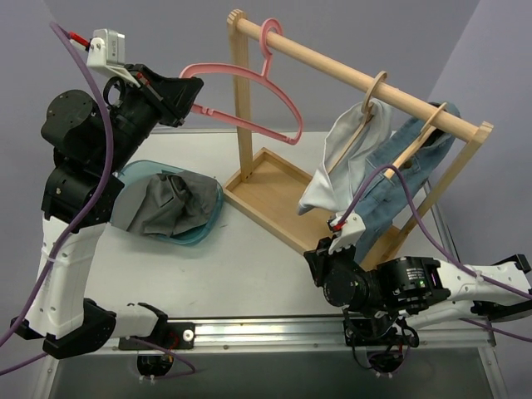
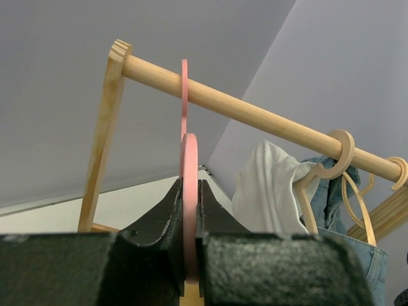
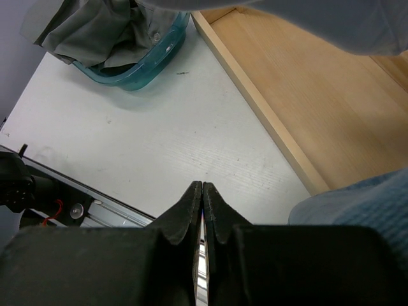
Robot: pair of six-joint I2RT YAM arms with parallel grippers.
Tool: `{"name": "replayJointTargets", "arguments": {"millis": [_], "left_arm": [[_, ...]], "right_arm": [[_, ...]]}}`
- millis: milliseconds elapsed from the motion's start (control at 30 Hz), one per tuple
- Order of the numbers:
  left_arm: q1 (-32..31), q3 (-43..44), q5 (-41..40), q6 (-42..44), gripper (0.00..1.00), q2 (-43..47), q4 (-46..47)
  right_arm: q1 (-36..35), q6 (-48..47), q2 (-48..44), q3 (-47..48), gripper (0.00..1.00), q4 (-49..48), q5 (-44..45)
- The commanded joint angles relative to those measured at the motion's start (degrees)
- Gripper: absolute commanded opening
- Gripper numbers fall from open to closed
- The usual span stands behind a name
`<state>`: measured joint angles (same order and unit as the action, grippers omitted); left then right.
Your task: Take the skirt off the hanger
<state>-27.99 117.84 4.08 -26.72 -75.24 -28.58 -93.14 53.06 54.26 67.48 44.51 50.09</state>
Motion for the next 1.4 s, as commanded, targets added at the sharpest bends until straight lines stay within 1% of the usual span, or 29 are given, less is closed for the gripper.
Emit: {"name": "replayJointTargets", "arguments": {"millis": [0,133,200,233,267,300,333,367,400,433,467,500,567,633,667,700,800,833,867,933,967,1033,1067,1133,1167,1200,1267,1300,1367], "left_arm": [[0.21,-0.15,1.20,0.35,0.02,1.15,1.77],[0.21,-4.71,1.29,0.27,0.02,3.87,0.81],[0.30,-5.69,0.93,0.09,0.25,4.66,-1.55],[0.22,-6.30,0.85,0.00,0.40,5.54,-2.26],[0.30,-7.87,0.67,-0.17,0.75,6.07,-2.79],[0.30,-8.93,0.84,-0.17,0.86,6.77,-3.23],[0.22,-10.16,0.85,-0.17,0.93,8.25,-3.15],[0.21,-12.35,0.50,-0.09,0.98,8.88,-3.24],[0.30,-13.16,-1.07,-0.17,0.94,9.67,-3.93],[0.22,-13.77,-2.39,-0.17,0.94,10.63,-4.55],[0.21,-13.95,-3.71,0.00,0.94,10.99,-5.60],[0.21,-13.61,-7.81,0.61,0.94,11.17,-7.96],[0.21,-12.55,-11.27,2.28,0.94,11.70,-10.00],[0.22,-11.50,-15.91,2.99,0.94,12.83,-11.76],[0.13,-11.49,-16.64,3.42,0.94,13.36,-11.68],[0.13,-11.49,-17.08,3.43,0.94,13.80,-11.41],[0.13,-11.23,-10.87,3.87,0.94,13.81,-9.92],[-0.05,-9.66,-7.71,3.69,0.94,11.98,-9.92],[-0.22,-8.69,-0.63,3.08,0.94,10.83,-9.92],[-2.14,-6.76,5.30,1.77,0.95,7.24,-9.74],[-3.38,-6.14,8.29,1.59,0.97,6.17,-9.83],[-7.41,-5.08,7.88,2.63,0.98,3.28,-10.09],[-11.87,-3.69,7.01,3.51,0.98,2.48,-10.35],[-16.11,-1.75,3.41,5.53,0.98,-0.76,-11.67],[-19.61,0.18,2.35,6.50,0.98,-1.74,-12.11],[-21.04,1.15,0.43,6.59,0.98,-2.88,-12.81],[-23.85,3.08,-0.82,7.12,0.98,-5.35,-13.34],[-24.48,3.62,-2.91,7.12,0.98,-5.96,-13.52],[-25.79,4.15,-3.55,7.56,0.98,-7.37,-13.44]], "right_arm": [[-0.28,0.82,0.14,0.02,0.00,1.72,1.95],[-0.20,0.73,0.49,0.02,0.00,1.37,1.86],[-0.20,0.73,0.76,0.28,0.00,1.37,1.77],[-0.28,0.73,1.19,0.37,0.00,1.37,1.77],[-0.20,0.73,1.46,0.46,0.00,1.37,1.86],[-0.20,0.73,1.64,0.46,0.01,1.28,1.95],[-0.20,0.82,1.90,0.46,0.02,1.11,2.03],[-0.20,0.91,1.99,0.63,0.04,1.10,2.03],[-0.20,0.99,2.16,0.63,0.09,1.10,2.03],[-0.28,1.17,2.25,0.72,0.12,1.02,2.03],[-0.20,1.43,2.34,0.72,0.21,0.93,2.03],[-0.20,1.61,2.43,0.81,0.27,0.93,2.03],[-0.20,2.05,2.78,0.89,0.39,0.93,2.03],[-0.20,2.75,3.57,1.16,0.45,2.15,2.56],[-0.20,3.10,3.92,1.59,0.49,2.68,2.91],[-0.20,4.06,4.27,1.69,0.50,3.12,3.17],[-0.20,6.08,5.33,2.21,0.55,4.97,4.58],[-0.20,6.18,5.42,2.21,0.55,5.06,4.76],[-0.20,6.27,5.42,2.13,0.56,4.80,4.85],[-0.11,6.18,4.98,1.69,0.56,4.01,4.85],[-0.11,6.27,4.80,1.60,0.57,3.74,4.76],[-0.20,6.36,4.36,0.99,0.57,3.13,4.67],[-0.20,6.53,4.28,0.90,0.57,3.21,4.58],[-0.11,6.97,4.10,0.55,0.57,3.30,4.32],[-0.11,7.06,4.10,0.54,0.57,3.39,4.32],[-0.02,7.15,4.10,0.54,0.58,3.48,4.32],[-0.11,7.50,4.10,0.81,0.58,3.74,4.14],[-0.20,7.67,4.01,0.81,0.58,4.09,3.97],[-0.20,8.20,3.92,0.72,0.58,4.27,3.88]]}}
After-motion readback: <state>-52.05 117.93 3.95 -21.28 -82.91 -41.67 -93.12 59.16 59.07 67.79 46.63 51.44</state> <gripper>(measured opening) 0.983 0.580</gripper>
